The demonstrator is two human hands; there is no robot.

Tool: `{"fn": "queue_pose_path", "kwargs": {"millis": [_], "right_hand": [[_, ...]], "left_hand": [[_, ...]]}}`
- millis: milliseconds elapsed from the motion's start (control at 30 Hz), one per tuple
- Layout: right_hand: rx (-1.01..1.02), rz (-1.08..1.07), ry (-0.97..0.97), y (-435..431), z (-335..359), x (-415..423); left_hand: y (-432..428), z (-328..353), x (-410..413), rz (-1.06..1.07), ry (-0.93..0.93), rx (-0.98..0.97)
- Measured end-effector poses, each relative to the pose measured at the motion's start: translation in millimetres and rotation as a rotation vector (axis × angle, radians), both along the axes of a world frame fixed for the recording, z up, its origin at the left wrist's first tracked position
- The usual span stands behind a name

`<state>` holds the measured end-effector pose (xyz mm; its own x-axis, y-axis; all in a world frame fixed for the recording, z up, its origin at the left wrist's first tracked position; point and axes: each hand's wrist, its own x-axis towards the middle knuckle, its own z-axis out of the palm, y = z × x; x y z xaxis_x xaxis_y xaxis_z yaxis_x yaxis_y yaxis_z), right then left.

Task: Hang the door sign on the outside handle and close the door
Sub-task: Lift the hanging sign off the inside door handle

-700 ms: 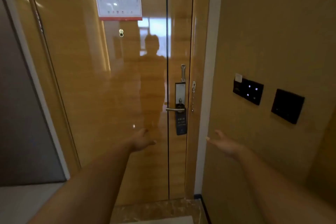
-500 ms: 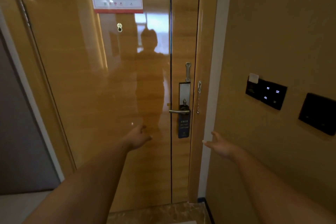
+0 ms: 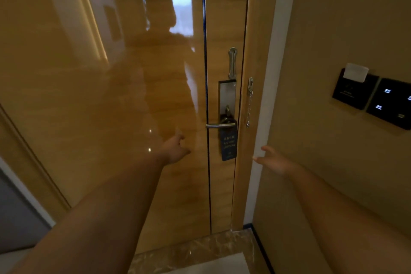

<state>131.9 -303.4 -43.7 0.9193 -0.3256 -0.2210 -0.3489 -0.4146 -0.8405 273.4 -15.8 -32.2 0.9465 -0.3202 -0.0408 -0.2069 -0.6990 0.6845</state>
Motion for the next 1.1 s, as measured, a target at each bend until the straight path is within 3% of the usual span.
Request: {"fn": "queue_pose_path", "kwargs": {"millis": [300, 533, 633, 800, 1000, 1100], "right_hand": [[-0.032, 0.028, 0.112, -49.4, -29.8, 113.1], [0.146, 0.089, 0.153, -65.0, -68.0, 211.6], [0.194, 0.147, 0.087, -62.5, -83.4, 240.8], [0.099, 0.145, -0.059, -60.0, -114.7, 277.2], [0.194, 0.131, -0.019, -68.6, -142.0, 296.7], [0.143, 0.146, -0.024, -73.0, -148.1, 296.8]], "left_hand": [[-70.7, -15.3, 93.9, -0.045, 0.028, 0.010], [-126.2, -43.0, 159.8, -0.078, -0.060, -0.039], [-138.1, -53.7, 173.3, -0.087, -0.096, -0.061], [-138.8, -71.9, 188.8, -0.157, -0.174, -0.058], [-132.4, -85.7, 199.4, -0.240, -0.107, -0.163], [-130.1, -88.2, 203.6, -0.264, -0.068, -0.196]]}}
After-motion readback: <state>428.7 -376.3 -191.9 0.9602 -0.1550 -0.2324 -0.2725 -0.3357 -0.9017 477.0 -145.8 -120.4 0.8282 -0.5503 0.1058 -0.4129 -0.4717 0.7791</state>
